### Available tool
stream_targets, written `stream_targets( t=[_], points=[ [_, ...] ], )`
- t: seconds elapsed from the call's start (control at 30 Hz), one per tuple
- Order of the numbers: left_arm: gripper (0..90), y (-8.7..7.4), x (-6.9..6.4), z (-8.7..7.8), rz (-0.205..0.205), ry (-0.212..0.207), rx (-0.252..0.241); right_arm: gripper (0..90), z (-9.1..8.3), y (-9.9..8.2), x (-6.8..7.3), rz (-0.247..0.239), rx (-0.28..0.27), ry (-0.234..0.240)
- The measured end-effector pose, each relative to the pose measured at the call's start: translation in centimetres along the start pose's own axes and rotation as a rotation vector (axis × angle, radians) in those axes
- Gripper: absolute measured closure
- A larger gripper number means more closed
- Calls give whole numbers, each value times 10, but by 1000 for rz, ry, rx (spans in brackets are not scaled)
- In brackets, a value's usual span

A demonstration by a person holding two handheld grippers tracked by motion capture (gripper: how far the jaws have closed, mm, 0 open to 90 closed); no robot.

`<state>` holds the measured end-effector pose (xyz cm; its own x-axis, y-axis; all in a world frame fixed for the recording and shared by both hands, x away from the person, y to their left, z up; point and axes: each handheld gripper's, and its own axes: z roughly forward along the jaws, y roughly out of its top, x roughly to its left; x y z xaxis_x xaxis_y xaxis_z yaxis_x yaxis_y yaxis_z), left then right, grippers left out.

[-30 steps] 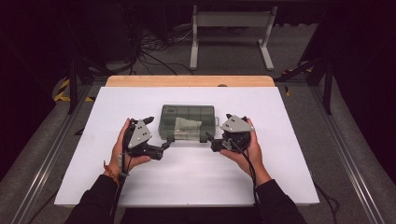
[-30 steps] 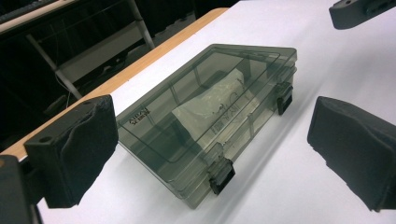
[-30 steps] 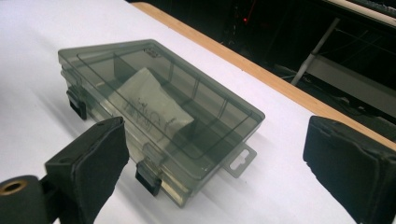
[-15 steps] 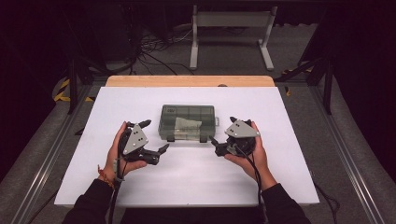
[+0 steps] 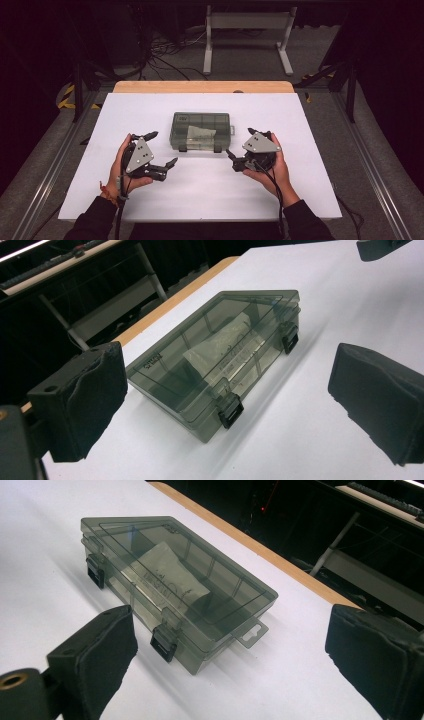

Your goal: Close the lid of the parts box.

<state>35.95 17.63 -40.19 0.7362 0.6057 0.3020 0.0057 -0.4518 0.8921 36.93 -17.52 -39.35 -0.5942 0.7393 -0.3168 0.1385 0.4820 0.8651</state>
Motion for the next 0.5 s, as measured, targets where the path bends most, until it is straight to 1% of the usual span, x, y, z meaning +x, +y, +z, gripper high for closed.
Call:
stream_targets(
  t=[0.03, 0.13, 0.17, 0.23, 0.3, 0.33, 0.37, 0.43, 0.5],
  points=[
    [31, 0, 0, 0, -5, 0, -8, 67, -1, 0, 0, 5, 1, 3],
    [33, 0, -1, 0, -5, -6, -15, 67, -4, -2, 0, -7, -1, -2],
    [33, 1, -2, -1, 4, 0, -12, 67, -5, -2, 0, -9, -1, -3],
    [33, 1, -3, -1, 2, -10, -18, 67, -7, -4, -1, -13, -1, -5],
    [33, 1, -5, 0, 2, -3, -28, 67, -10, -5, -1, -15, -2, -5],
    [36, 0, -5, 0, 6, -7, -32, 67, -11, -7, -1, -19, 0, -10],
    [37, -1, -7, -1, 6, -14, -29, 66, -11, -7, -1, -18, 1, -8],
    [36, -3, -10, -2, 19, -8, -20, 66, -13, -9, -2, -19, 1, -8],
    [37, -4, -11, -3, 17, -19, -22, 66, -16, -11, -2, -24, -1, -12]
  ],
)
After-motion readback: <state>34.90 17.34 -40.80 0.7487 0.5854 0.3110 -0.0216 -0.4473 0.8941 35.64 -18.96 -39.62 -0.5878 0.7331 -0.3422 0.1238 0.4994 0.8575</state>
